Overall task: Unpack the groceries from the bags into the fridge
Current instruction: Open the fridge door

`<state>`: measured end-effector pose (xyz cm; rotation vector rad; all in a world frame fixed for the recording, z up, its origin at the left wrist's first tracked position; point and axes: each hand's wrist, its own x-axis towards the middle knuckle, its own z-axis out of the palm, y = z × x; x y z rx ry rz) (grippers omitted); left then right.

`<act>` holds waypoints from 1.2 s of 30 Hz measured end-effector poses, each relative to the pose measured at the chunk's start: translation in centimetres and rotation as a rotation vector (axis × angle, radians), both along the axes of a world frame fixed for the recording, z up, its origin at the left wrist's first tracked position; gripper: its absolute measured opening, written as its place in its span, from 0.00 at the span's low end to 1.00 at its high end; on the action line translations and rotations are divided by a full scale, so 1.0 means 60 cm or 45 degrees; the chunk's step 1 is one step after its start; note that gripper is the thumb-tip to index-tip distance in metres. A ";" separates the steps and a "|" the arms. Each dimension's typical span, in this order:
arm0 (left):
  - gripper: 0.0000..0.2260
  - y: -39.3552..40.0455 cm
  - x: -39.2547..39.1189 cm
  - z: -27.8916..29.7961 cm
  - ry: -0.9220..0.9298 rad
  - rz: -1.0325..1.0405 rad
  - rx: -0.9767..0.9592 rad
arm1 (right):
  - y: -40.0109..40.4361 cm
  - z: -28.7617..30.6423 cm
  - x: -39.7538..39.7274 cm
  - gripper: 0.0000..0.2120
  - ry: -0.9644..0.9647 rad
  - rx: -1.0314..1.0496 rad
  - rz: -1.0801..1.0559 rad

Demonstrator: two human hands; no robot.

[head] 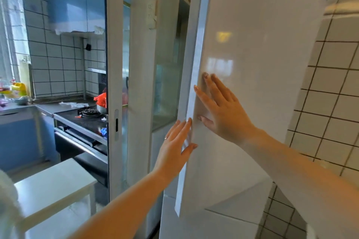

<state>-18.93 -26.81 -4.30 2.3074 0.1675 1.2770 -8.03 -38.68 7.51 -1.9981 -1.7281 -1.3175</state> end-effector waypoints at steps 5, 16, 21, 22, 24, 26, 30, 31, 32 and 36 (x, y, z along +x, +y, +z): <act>0.32 -0.100 -0.024 -0.021 -0.058 0.006 0.179 | -0.097 -0.031 -0.042 0.33 0.096 0.043 -0.025; 0.34 -0.273 -0.031 -0.023 -0.083 -0.210 0.391 | -0.303 -0.089 -0.090 0.27 0.187 0.225 -0.175; 0.34 -0.352 -0.008 -0.021 -0.043 -0.331 0.437 | -0.392 -0.112 -0.097 0.31 0.233 0.283 -0.328; 0.35 -0.365 -0.003 -0.022 -0.032 -0.360 0.445 | -0.408 -0.116 -0.099 0.31 0.256 0.298 -0.360; 0.36 -0.386 0.008 -0.029 -0.004 -0.410 0.487 | -0.439 -0.124 -0.100 0.32 0.292 0.327 -0.426; 0.37 -0.396 0.018 -0.046 0.028 -0.428 0.540 | -0.468 -0.132 -0.099 0.33 0.310 0.341 -0.482; 0.40 -0.380 0.039 -0.087 0.218 -0.364 0.573 | -0.515 -0.145 -0.090 0.32 0.336 0.391 -0.562; 0.40 -0.373 0.045 -0.096 0.288 -0.346 0.588 | -0.525 -0.147 -0.087 0.32 0.349 0.407 -0.577; 0.39 -0.366 0.052 -0.105 0.347 -0.338 0.605 | -0.534 -0.149 -0.083 0.31 0.356 0.421 -0.590; 0.35 -0.356 0.078 -0.128 0.475 -0.380 0.641 | -0.574 -0.155 -0.065 0.30 0.364 0.471 -0.657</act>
